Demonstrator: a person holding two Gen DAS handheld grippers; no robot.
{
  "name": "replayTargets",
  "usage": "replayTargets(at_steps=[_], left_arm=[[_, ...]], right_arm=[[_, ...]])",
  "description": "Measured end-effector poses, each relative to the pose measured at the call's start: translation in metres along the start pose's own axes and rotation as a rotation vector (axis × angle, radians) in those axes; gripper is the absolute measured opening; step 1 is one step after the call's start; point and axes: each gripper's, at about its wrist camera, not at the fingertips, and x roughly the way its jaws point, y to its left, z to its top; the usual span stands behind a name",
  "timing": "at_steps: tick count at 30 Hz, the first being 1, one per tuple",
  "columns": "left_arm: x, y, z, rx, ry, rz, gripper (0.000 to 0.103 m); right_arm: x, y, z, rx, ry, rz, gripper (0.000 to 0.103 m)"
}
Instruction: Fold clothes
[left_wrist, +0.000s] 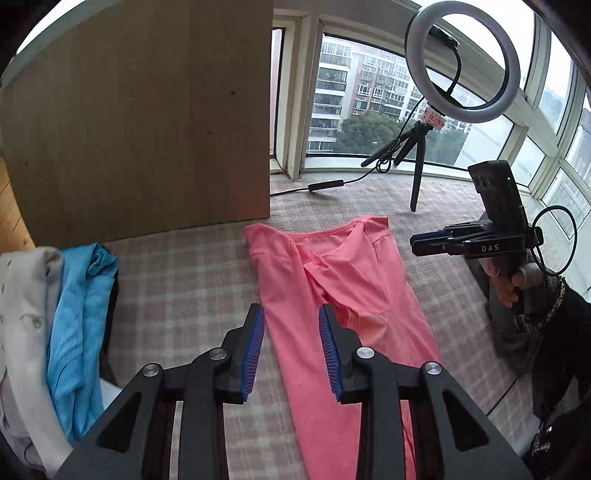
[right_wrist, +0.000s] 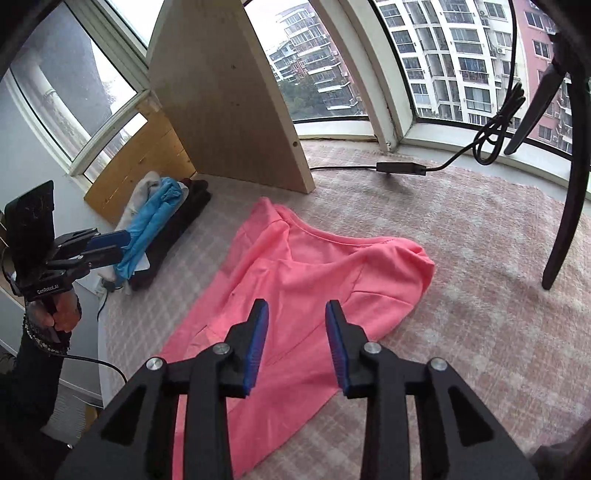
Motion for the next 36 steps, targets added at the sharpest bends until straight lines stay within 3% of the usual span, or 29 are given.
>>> replayTargets(at_steps=[6, 10, 12, 14, 18, 21, 24, 28, 32, 36], left_arm=[[-0.065, 0.013, -0.076, -0.066, 0.04, 0.045, 0.029], [-0.105, 0.018, -0.121, -0.093, 0.053, 0.062, 0.029], [-0.123, 0.019, -0.142, -0.075, 0.064, 0.068, 0.03], [-0.141, 0.023, -0.161, -0.056, 0.076, 0.072, 0.031], [-0.173, 0.037, -0.2, -0.042, 0.097, 0.043, 0.031], [-0.187, 0.039, -0.233, -0.021, 0.121, 0.002, 0.034], [-0.171, 0.026, -0.263, -0.012, 0.167, -0.114, 0.035], [-0.13, -0.024, -0.289, 0.095, 0.234, -0.224, 0.035], [-0.114, -0.085, -0.304, 0.261, 0.227, -0.324, 0.035], [-0.103, -0.135, -0.311, 0.443, 0.229, -0.374, 0.035]], right_arm=[[0.043, 0.061, -0.045, -0.04, 0.135, 0.069, 0.031], [0.075, 0.092, -0.074, -0.06, 0.209, 0.041, 0.031], [0.071, 0.097, -0.082, -0.003, 0.204, 0.02, 0.031], [0.046, 0.101, -0.086, 0.067, 0.148, 0.041, 0.031], [-0.066, 0.129, -0.104, 0.138, -0.069, 0.05, 0.032], [-0.15, 0.159, -0.151, 0.205, -0.203, 0.041, 0.033], [-0.132, 0.19, -0.208, 0.214, -0.152, -0.057, 0.039], [-0.103, 0.232, -0.285, 0.223, -0.074, -0.19, 0.039], [-0.073, 0.273, -0.361, 0.231, 0.005, -0.324, 0.039], [-0.052, 0.297, -0.383, 0.108, 0.06, -0.393, 0.039]])
